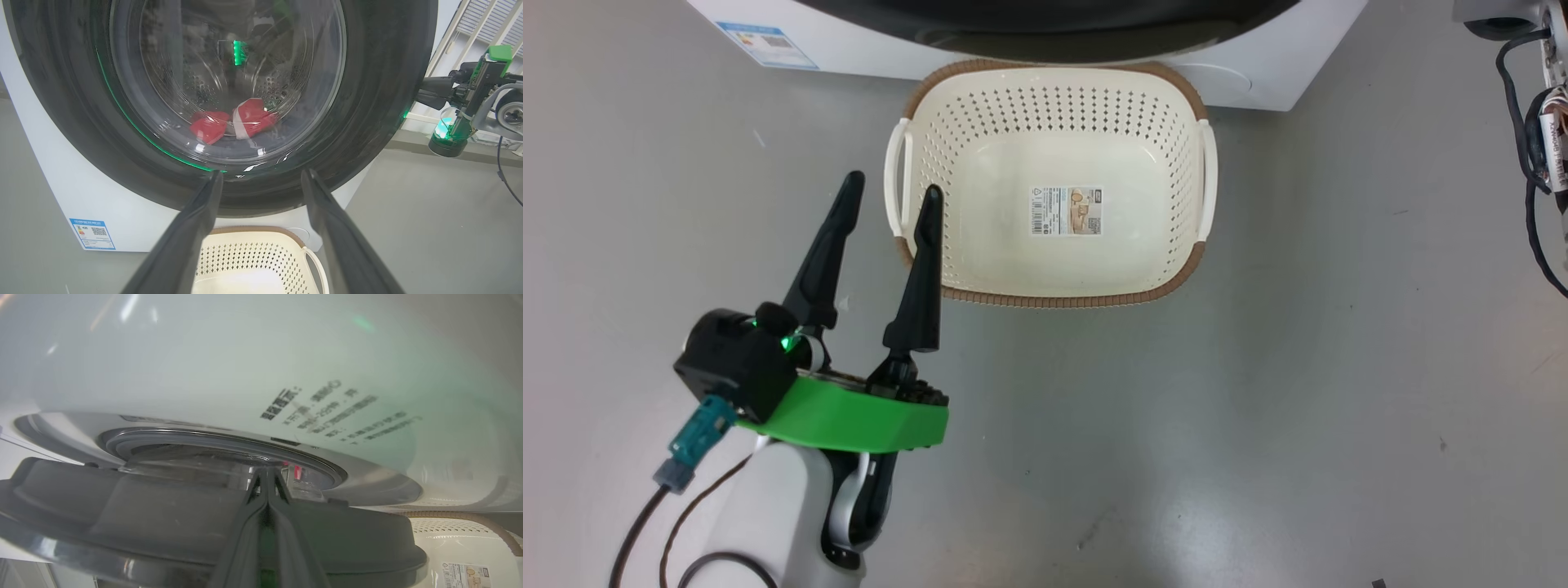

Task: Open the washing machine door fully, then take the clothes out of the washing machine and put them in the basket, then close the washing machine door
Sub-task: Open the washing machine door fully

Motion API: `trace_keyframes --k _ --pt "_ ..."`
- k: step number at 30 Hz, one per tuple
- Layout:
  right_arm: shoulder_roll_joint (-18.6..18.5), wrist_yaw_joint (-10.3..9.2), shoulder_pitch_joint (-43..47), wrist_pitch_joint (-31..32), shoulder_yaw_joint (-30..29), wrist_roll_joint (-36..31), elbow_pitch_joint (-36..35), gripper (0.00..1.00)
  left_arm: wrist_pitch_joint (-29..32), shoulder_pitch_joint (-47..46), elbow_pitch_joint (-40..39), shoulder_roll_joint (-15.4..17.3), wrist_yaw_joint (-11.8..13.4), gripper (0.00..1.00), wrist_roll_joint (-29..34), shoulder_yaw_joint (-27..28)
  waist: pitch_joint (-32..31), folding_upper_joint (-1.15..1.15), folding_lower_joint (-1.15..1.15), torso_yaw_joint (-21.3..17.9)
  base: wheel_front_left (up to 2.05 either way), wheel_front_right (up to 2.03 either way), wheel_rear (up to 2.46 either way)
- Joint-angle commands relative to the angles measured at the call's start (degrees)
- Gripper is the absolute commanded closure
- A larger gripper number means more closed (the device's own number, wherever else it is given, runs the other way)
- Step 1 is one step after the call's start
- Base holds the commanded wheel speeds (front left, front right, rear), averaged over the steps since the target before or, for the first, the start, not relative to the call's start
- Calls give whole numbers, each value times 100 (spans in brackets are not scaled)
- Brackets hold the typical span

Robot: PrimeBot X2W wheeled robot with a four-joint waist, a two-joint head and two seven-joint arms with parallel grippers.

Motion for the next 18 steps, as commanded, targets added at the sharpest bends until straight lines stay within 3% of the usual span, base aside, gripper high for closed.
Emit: trace_keyframes --k 1,18 --pt "261 30 -83 139 132 66 -207 100 -45 6 -113 106 23 0 -24 148 -3 0 0 4 0 0 0" --pt "450 30 402 585 419 64 -486 100 -45 94 18 106 32 0 62 258 -245 0 0 -213 0 0 0"
